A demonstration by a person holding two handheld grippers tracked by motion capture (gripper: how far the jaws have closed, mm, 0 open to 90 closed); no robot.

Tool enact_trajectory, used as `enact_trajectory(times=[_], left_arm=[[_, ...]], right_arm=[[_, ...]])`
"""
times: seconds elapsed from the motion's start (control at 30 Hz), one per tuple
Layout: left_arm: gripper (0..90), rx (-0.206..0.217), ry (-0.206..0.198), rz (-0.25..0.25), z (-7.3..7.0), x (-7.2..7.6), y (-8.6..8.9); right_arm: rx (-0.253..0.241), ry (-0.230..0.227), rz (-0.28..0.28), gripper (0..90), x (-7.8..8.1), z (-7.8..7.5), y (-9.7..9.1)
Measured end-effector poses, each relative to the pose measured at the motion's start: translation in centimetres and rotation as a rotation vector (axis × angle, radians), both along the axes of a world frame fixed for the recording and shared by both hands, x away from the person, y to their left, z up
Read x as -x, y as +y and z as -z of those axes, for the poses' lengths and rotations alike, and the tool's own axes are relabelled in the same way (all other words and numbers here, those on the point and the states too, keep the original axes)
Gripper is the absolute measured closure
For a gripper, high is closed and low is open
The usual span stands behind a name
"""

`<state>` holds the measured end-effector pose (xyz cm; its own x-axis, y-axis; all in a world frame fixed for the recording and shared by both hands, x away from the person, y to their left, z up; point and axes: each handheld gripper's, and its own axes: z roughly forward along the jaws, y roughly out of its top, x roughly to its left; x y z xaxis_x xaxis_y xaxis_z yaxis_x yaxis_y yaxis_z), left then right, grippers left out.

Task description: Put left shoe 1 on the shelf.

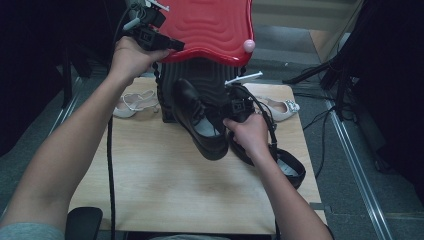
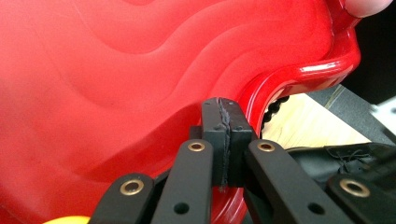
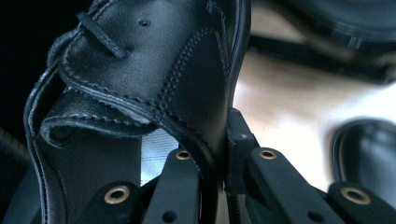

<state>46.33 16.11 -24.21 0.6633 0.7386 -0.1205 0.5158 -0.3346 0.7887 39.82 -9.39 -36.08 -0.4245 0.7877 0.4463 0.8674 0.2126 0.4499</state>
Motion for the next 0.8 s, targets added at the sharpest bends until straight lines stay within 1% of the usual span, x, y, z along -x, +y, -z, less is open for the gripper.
enact_trajectory(times=[0.07, 0.1, 0.13, 0.17, 0.3, 0.33, 0.37, 0.4, 0.43, 0.5, 0.53, 0.57, 0.6, 0.63, 0.7, 0.77, 0.8], left_arm=[[90.0, 0.000, -0.001, -0.001, 0.0, 0.0, 0.0], [90.0, 0.000, -0.001, -0.001, 0.0, 0.0, 0.0], [90.0, 0.000, -0.001, -0.001, 0.0, 0.0, 0.0], [90.0, 0.000, -0.001, -0.001, 0.0, 0.0, 0.0], [90.0, 0.001, 0.000, -0.002, 0.0, 0.1, 0.0], [90.0, 0.001, 0.000, -0.002, 0.0, 0.1, 0.0], [90.0, 0.000, 0.000, -0.002, 0.0, 0.1, 0.0], [90.0, 0.000, 0.000, -0.003, 0.0, 0.1, 0.0], [90.0, 0.000, -0.001, -0.004, 0.0, 0.1, 0.0], [90.0, -0.001, -0.001, -0.003, 0.0, 0.1, 0.0], [90.0, -0.008, -0.003, -0.001, 0.0, 0.1, 0.0], [90.0, -0.008, -0.003, -0.001, 0.0, 0.1, 0.0], [90.0, -0.007, -0.005, 0.001, 0.0, 0.2, 0.0], [90.0, -0.007, -0.005, 0.001, 0.0, 0.2, 0.0], [90.0, -0.007, -0.010, 0.002, 0.1, 0.2, 0.0], [90.0, -0.005, -0.013, -0.001, 0.1, 0.2, 0.0], [90.0, -0.005, -0.013, -0.001, 0.1, 0.2, 0.0]], right_arm=[[-0.001, -0.040, 0.035, 87.0, -0.7, 0.1, 0.6], [-0.001, -0.040, 0.035, 87.0, -0.7, 0.1, 0.6], [0.015, -0.080, 0.059, 87.0, -1.2, 0.1, 1.3], [0.019, -0.102, 0.067, 86.9, -1.4, 0.2, 1.7], [0.021, -0.159, 0.123, 87.0, -2.1, 0.5, 3.0], [0.021, -0.159, 0.123, 87.0, -2.1, 0.5, 3.0], [0.023, -0.174, 0.129, 87.0, -2.3, 0.7, 3.3], [0.006, -0.180, 0.152, 87.0, -2.8, 1.0, 3.7], [-0.003, -0.175, 0.166, 86.9, -3.1, 1.2, 3.8], [-0.007, -0.178, 0.172, 87.0, -3.4, 1.4, 4.1], [-0.010, -0.211, 0.206, 87.0, -3.7, 1.8, 4.6], [-0.010, -0.211, 0.206, 87.0, -3.7, 1.8, 4.6], [-0.009, -0.224, 0.240, 87.0, -3.8, 2.0, 5.0], [-0.009, -0.224, 0.240, 87.0, -3.8, 2.0, 5.0], [-0.016, -0.246, 0.279, 87.0, -4.3, 2.3, 5.4], [-0.028, -0.251, 0.304, 87.0, -4.6, 2.6, 5.8], [-0.021, -0.254, 0.308, 87.0, -4.7, 2.7, 6.0]])
